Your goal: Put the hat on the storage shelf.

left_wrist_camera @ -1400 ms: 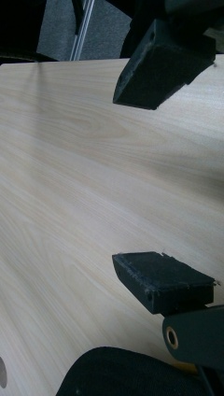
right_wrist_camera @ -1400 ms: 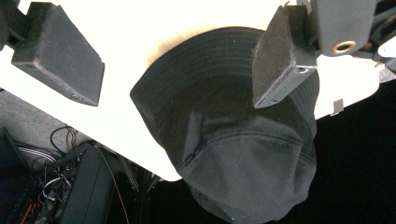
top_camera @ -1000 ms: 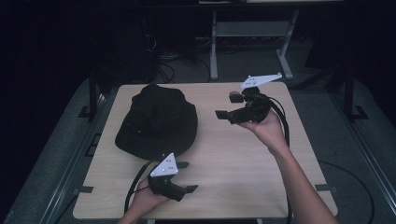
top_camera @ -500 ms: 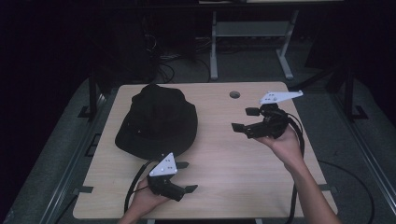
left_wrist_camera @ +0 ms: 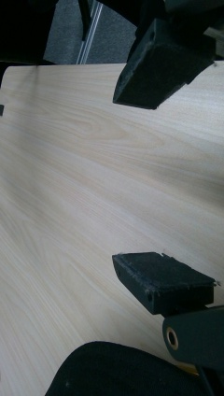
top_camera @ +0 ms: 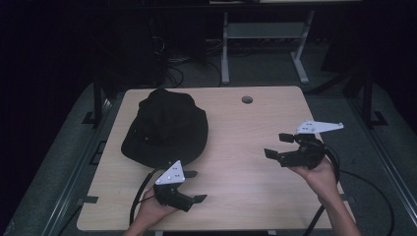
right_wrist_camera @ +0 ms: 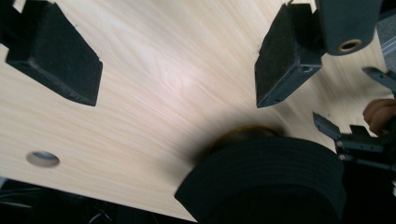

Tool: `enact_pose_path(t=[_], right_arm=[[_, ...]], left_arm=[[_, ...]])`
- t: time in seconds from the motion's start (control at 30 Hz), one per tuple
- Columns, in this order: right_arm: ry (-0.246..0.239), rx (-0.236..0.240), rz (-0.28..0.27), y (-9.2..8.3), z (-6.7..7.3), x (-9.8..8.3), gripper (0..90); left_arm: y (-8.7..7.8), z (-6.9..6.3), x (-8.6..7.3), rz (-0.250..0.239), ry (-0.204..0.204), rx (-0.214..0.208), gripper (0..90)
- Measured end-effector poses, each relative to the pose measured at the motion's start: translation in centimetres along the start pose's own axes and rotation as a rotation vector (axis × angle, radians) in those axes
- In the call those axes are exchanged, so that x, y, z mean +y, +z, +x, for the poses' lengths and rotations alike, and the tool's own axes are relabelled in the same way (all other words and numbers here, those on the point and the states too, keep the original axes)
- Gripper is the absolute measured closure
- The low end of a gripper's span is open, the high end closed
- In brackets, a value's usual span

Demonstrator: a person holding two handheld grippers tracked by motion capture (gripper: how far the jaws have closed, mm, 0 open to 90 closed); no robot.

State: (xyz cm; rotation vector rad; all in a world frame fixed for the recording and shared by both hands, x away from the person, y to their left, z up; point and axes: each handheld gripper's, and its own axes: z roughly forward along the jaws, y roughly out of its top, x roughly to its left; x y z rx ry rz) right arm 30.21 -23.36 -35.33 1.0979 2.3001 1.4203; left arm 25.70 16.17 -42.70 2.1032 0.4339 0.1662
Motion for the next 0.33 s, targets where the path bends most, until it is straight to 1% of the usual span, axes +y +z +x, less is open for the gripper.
enact_pose_path(t=[0.03,0.07,0.1,0.13,0.2,0.33], right_arm=[[0.003,-0.004,-0.001,-0.2,-0.1,-0.4,14.7],[0.013,-0.005,-0.002,-0.5,-0.1,-0.8,14.7],[0.013,-0.007,-0.003,-0.8,0.0,-1.4,14.7],[0.013,-0.007,-0.003,-0.8,0.0,-1.4,14.7],[0.010,-0.013,-0.002,-1.1,0.1,-2.0,14.7],[-0.007,-0.029,-0.024,-1.7,0.6,-3.7,14.7]], left_arm=[[0.0,-0.1,0.0,0.002,-0.003,0.001,18.3],[0.0,0.0,0.0,0.002,0.007,0.005,18.4],[0.0,0.0,0.0,0.003,0.006,0.010,18.4],[0.0,0.0,0.0,0.002,0.001,0.015,18.4],[0.0,0.1,0.0,-0.009,-0.010,0.018,18.4],[0.0,-0.1,0.1,-0.008,-0.007,0.014,18.5]])
